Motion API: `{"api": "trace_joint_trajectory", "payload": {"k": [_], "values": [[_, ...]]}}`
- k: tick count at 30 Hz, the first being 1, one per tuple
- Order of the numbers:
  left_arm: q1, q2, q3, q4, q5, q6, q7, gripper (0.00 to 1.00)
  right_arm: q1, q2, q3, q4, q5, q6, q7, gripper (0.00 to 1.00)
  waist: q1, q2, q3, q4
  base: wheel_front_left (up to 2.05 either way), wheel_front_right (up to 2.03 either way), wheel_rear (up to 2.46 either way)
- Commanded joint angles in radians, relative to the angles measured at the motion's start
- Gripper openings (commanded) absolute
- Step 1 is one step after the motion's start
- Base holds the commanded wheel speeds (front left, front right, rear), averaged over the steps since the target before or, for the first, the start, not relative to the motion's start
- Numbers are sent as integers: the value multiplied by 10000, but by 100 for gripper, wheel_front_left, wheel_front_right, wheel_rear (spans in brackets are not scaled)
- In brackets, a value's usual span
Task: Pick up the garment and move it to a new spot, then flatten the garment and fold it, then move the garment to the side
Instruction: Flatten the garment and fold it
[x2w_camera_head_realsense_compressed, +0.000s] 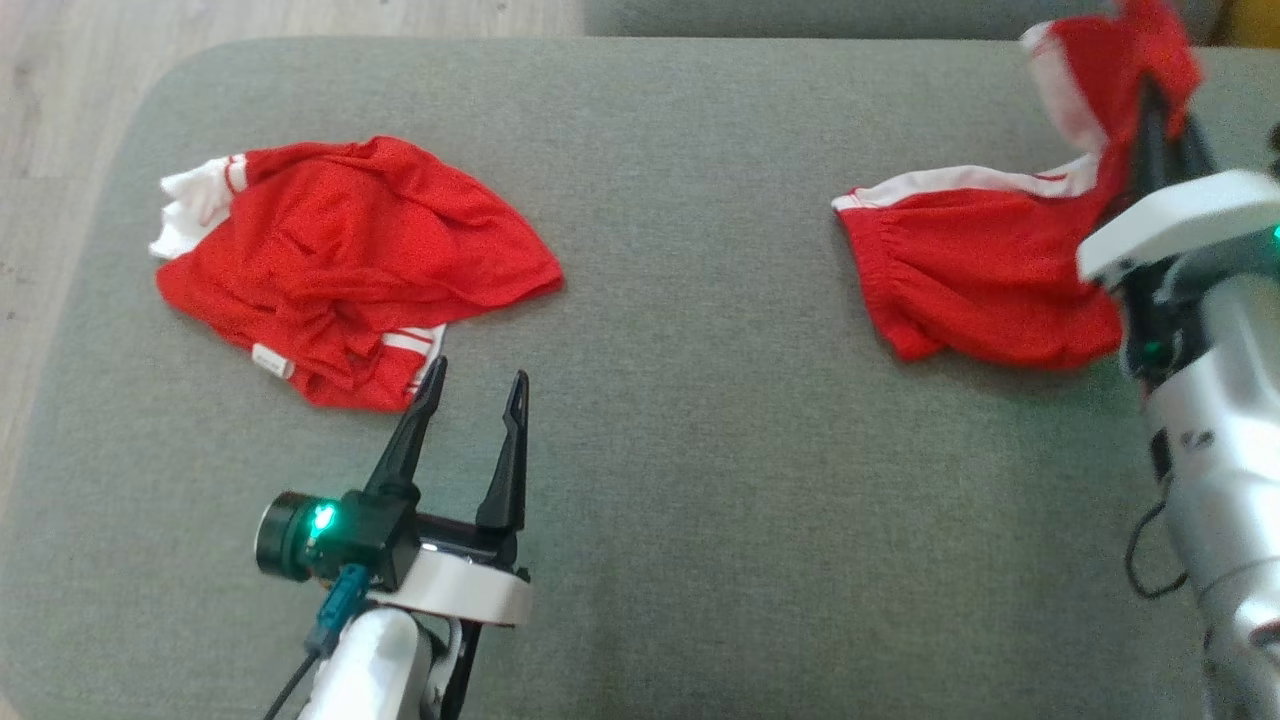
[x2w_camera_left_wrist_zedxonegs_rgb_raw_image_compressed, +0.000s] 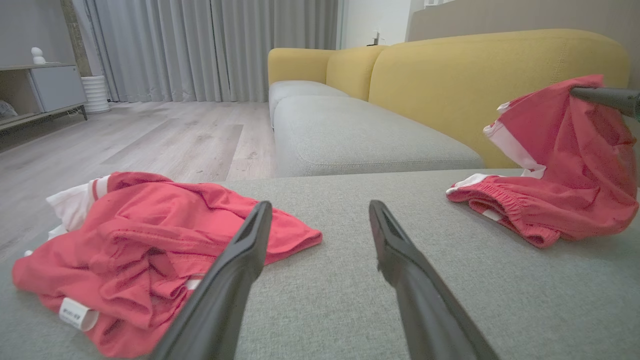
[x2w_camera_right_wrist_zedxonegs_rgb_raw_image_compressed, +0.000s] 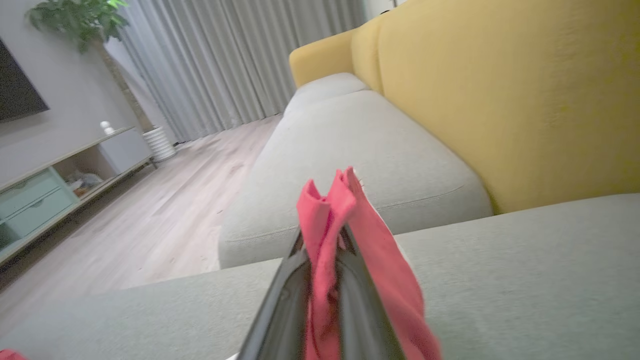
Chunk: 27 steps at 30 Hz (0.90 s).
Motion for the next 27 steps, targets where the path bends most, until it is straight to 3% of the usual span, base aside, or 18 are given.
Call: {"api": "trace_joint_trajectory", "payload": {"k": [1, 14, 22, 23, 24, 27], "values": [[-51, 36, 318, -324, 28, -33, -51, 100, 162, 158, 576, -552, 298, -9, 76, 0, 1, -1, -118, 148, 0, 0, 0], [325, 36, 375, -343, 32, -14, -51, 100, 1431, 323, 3802, -1695, 1735, -9, 399, 0, 1, -1, -494, 555, 0, 0, 0], [409, 36, 532, -367, 64, -2, -51, 100, 1798, -168, 6120, -1225, 959, -9, 843, 0, 1, -1, -576, 318, 0, 0, 0], [416, 36, 547, -371, 67, -10, -51, 100, 1800, -199, 6348, -1086, 803, -9, 880, 21, 1, -1, -596, 254, 0, 0, 0], [415, 36, 556, -374, 70, -12, -51, 100, 1785, -219, 6465, -940, 684, -9, 846, 100, 1, -1, -613, 188, 0, 0, 0], [370, 36, 576, -392, 96, -47, -51, 100, 1726, -190, 6506, -535, 409, -9, 608, 100, 1, -1, -672, -46, 0, 0, 0]]}}
